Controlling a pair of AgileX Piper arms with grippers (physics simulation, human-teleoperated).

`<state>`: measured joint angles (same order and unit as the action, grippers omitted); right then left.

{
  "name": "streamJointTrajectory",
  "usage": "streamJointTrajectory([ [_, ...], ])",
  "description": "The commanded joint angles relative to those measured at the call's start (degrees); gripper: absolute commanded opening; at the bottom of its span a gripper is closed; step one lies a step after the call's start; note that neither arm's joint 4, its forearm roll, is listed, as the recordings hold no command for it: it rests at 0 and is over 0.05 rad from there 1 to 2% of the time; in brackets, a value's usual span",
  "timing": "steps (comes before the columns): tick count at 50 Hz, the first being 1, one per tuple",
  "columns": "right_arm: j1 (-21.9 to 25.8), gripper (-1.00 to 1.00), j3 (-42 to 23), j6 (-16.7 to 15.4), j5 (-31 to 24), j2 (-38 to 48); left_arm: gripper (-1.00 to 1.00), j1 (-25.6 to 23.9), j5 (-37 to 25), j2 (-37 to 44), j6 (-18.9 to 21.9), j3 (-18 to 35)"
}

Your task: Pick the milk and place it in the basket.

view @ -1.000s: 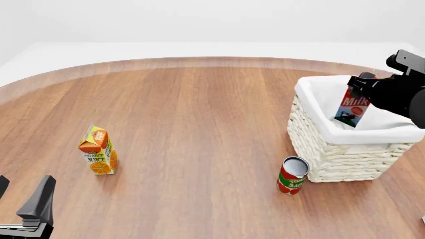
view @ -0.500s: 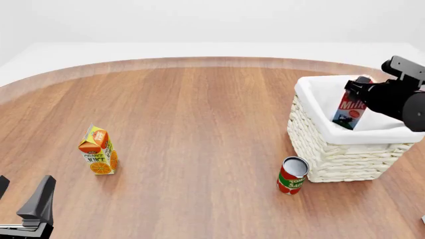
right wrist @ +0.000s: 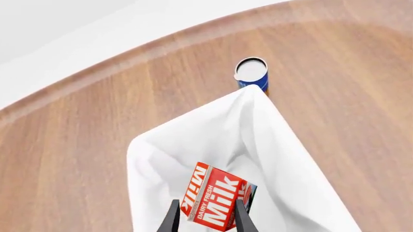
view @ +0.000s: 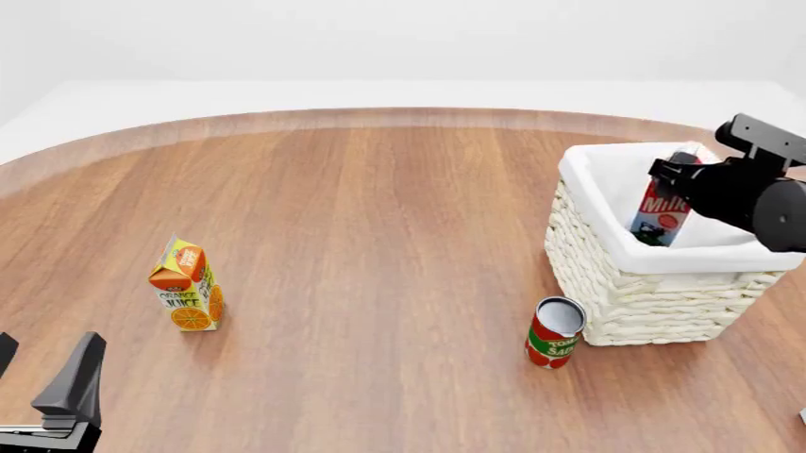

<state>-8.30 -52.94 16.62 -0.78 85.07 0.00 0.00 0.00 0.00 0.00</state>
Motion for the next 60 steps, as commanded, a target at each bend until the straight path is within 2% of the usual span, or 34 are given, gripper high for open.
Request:
streamJointTrajectory([
  [1,-0.1,-1.00,-1.3,0.8,0.8,0.3,1.00,0.0,0.0,0.0,0.0,0.0],
  [36,-0.1,-1.00,-0.9,0.5,3.0,3.5,1.00,0.0,0.0,0.0,0.0,0.0],
  [41,0.6,-1.00,-0.6,2.0,3.5,3.7,1.00,0.0,0.0,0.0,0.0,0.0],
  [42,0.6,1.00,-0.6,2.0,3.4,3.8,1.00,0.0,0.0,0.0,0.0,0.0],
  [60,1.3,1.00,-0.9,3.0,1.6,2.2,1.00,0.0,0.0,0.0,0.0,0.0],
])
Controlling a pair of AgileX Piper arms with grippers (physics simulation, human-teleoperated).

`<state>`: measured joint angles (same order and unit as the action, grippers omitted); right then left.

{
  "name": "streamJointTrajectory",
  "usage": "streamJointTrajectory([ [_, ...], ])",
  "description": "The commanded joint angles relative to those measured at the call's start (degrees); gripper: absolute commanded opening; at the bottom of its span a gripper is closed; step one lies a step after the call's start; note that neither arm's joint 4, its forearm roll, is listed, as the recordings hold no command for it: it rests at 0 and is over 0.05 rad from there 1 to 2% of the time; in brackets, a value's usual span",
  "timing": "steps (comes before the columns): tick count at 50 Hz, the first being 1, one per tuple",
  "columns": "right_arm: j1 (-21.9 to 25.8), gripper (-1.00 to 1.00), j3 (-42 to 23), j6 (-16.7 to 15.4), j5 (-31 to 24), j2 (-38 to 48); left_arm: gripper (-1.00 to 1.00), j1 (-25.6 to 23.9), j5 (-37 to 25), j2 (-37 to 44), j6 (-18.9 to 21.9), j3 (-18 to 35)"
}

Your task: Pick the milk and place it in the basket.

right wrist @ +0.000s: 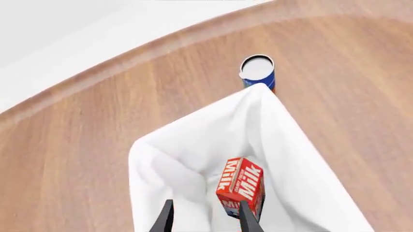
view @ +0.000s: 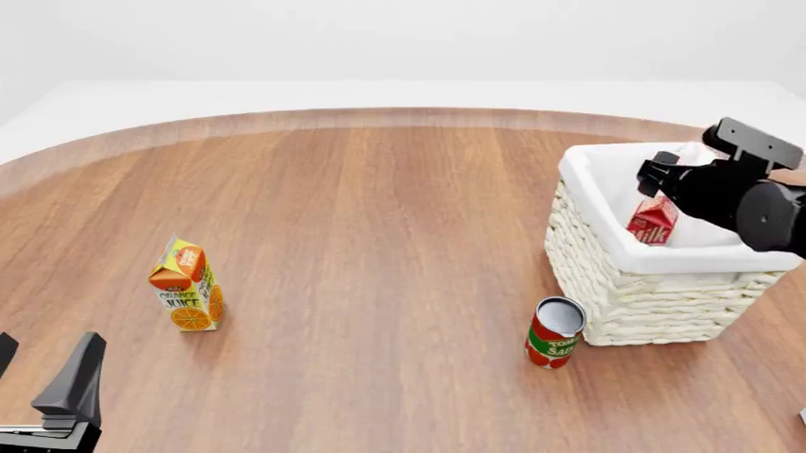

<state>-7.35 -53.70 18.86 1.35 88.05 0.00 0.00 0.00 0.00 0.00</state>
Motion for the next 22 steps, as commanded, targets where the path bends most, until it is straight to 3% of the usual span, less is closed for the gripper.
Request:
streamJointTrajectory([
  [1,0.4,1.00,-0.1,0.8,-0.5,-0.8,1.00,0.0,0.0,0.0,0.0,0.0],
  [22,2.1,1.00,-1.2,0.0,-1.0,-6.0,1.00,0.0,0.0,0.0,0.0,0.0],
])
